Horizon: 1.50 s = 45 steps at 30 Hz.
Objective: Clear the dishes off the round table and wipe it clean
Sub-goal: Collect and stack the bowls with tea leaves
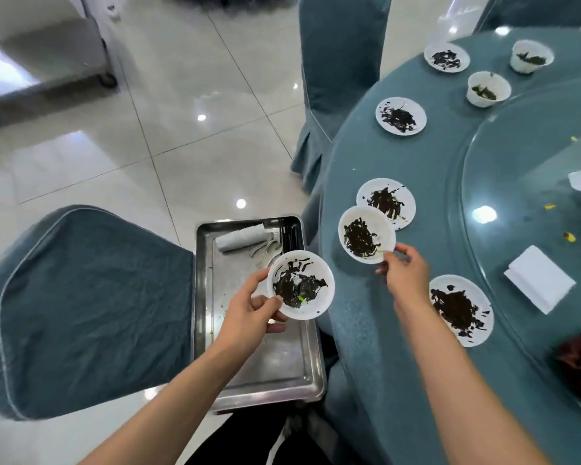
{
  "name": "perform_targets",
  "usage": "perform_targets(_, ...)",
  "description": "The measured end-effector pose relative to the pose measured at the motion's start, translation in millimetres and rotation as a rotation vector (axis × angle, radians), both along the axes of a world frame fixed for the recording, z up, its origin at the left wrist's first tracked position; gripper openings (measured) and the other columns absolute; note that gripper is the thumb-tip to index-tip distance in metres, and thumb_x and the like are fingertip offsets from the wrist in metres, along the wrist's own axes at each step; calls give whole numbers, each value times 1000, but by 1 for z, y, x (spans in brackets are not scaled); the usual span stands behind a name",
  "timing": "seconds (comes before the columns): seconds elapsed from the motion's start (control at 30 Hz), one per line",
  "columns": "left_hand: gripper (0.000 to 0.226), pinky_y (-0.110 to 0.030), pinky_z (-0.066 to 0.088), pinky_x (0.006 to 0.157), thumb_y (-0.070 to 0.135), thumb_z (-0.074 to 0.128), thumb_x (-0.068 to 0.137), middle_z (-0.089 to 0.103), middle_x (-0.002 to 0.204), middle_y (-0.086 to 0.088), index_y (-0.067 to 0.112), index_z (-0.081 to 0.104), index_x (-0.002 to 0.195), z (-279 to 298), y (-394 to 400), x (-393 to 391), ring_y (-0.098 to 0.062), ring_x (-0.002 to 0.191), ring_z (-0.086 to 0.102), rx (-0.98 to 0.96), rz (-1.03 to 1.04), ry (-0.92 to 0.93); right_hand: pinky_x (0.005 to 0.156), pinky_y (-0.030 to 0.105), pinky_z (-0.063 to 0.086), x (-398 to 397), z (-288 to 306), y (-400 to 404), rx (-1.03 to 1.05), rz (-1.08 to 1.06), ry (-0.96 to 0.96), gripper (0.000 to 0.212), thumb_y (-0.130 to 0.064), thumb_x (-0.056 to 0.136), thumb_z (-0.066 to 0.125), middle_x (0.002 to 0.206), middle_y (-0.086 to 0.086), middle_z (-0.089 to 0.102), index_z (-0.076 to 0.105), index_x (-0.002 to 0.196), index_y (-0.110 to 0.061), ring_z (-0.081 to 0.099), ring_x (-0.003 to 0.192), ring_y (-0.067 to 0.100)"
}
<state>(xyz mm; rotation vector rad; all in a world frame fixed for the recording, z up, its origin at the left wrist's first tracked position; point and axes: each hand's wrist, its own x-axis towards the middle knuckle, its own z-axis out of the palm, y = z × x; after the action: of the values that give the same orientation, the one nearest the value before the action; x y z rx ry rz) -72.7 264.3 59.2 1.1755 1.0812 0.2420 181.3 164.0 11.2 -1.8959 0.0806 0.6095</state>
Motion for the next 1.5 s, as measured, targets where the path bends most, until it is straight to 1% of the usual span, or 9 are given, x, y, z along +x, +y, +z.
perform_targets(0.2,45,-38,63,70,5,58,99,73,94,-22,35,56,133,18,-23,-38,-25,79,71,14,103,-26,49,19,42,-80,53,-8,264,283,44,23,-2,96,58,62,0,57,70,104,-19,46,49,8)
perform_targets(0.3,45,-40,64,70,3,58,98,71,94,-26,32,55,134,30,-38,-60,-27,80,69,19,150,-44,58,19,48,-118,59,-16,276,479,8,27,-4,98,57,70,-10,70,72,100,-27,59,59,2)
perform_targets(0.43,46,-41,64,71,4,59,98,71,93,-26,32,54,134,41,-58,-91,-27,81,70,28,198,-26,78,40,58,-151,58,-24,190,648,-90,25,-21,95,61,92,-6,76,73,96,-43,70,83,16)
perform_targets(0.63,45,-44,63,74,6,60,98,72,85,-19,33,57,135,56,-74,-158,-24,80,69,61,264,-43,89,37,55,-210,73,-25,98,817,-159,20,-33,102,54,94,-11,73,71,113,-30,68,92,11)
perform_targets(0.73,44,-46,63,76,7,60,98,72,87,-21,35,59,132,64,-70,-185,-25,80,68,73,295,-67,85,41,52,-238,85,-15,66,921,-78,29,-37,105,45,88,-3,71,71,103,-24,64,84,13)
perform_targets(0.9,39,-53,62,77,8,57,100,70,91,-26,33,62,129,75,-53,-235,-36,83,70,45,408,-91,84,35,57,-290,106,20,100,1004,-102,24,-25,105,48,95,-7,72,70,113,-22,66,88,10)
perform_targets(1.1,26,-49,64,70,23,51,103,72,93,-18,31,62,126,91,-9,-321,-23,73,72,16,499,-138,83,38,59,-378,117,82,126,1031,-189,19,-20,101,55,96,-9,73,70,112,-26,68,88,9)
perform_targets(1.37,47,-34,62,63,5,63,97,77,85,-4,32,54,133,99,64,-454,-25,77,75,186,569,-39,84,50,57,-510,124,166,137,1097,-234,24,-45,100,52,92,-9,73,69,111,-33,68,88,13)
perform_targets(1.5,47,-39,63,67,3,62,96,77,86,-7,30,57,133,103,102,-508,-28,80,74,176,605,-58,89,38,56,-554,132,199,134,1125,-405,30,-45,103,43,103,-13,67,64,118,-31,62,92,2)
